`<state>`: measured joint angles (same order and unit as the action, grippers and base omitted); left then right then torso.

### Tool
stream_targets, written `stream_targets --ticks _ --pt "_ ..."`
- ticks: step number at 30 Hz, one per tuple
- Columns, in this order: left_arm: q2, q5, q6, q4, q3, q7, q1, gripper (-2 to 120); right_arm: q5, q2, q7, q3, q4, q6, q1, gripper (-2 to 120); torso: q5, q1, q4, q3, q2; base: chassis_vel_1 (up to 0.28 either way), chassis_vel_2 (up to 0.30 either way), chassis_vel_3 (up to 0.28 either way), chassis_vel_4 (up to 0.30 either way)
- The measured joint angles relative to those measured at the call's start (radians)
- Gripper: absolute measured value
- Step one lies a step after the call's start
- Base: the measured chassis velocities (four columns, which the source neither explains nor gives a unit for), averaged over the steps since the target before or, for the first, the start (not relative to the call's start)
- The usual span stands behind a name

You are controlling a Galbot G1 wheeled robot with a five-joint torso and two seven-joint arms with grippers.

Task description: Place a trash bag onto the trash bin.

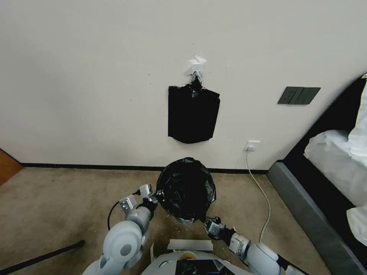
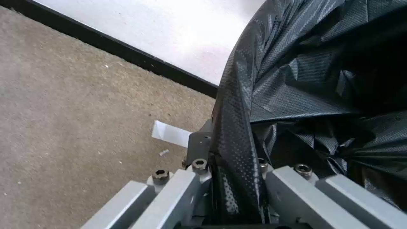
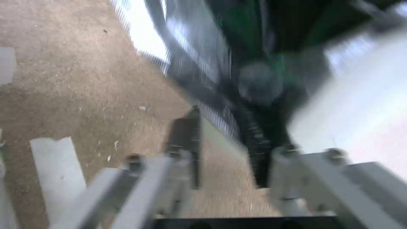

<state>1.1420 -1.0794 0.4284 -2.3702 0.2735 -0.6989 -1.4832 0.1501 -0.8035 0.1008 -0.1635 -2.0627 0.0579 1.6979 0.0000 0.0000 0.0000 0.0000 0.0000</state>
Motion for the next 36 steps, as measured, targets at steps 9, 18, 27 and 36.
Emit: stream_targets --ticks 9,18,27,36 --pt "-0.018 0.056 -0.057 0.051 0.0 0.022 0.048 1 -0.068 0.032 -0.032 -0.052 -0.083 -0.01 0.092 68 0.0001 0.0 -0.0001 0.0 0.0 0.0 0.0 0.0 0.0" --pt "-0.009 0.304 -0.15 0.124 -0.084 0.094 0.048 1 -0.288 0.076 -0.103 -0.107 -0.391 -0.179 0.193 48 -0.0002 0.0 0.0001 0.0 0.0 0.0 0.0 0.0 0.0" --pt "-0.013 0.484 -0.183 0.162 -0.169 0.116 0.089 1 -0.521 0.079 -0.186 -0.069 -0.447 -0.369 0.083 16 0.0001 0.0 -0.0001 0.0 0.0 0.0 0.0 0.0 0.0" --pt "-0.009 0.632 -0.198 0.209 -0.278 0.148 0.134 1 -0.847 0.068 -0.373 0.049 -0.443 -0.592 -0.257 0 0.0 0.0 -0.0001 0.0 0.0 0.0 0.0 0.0 0.0"
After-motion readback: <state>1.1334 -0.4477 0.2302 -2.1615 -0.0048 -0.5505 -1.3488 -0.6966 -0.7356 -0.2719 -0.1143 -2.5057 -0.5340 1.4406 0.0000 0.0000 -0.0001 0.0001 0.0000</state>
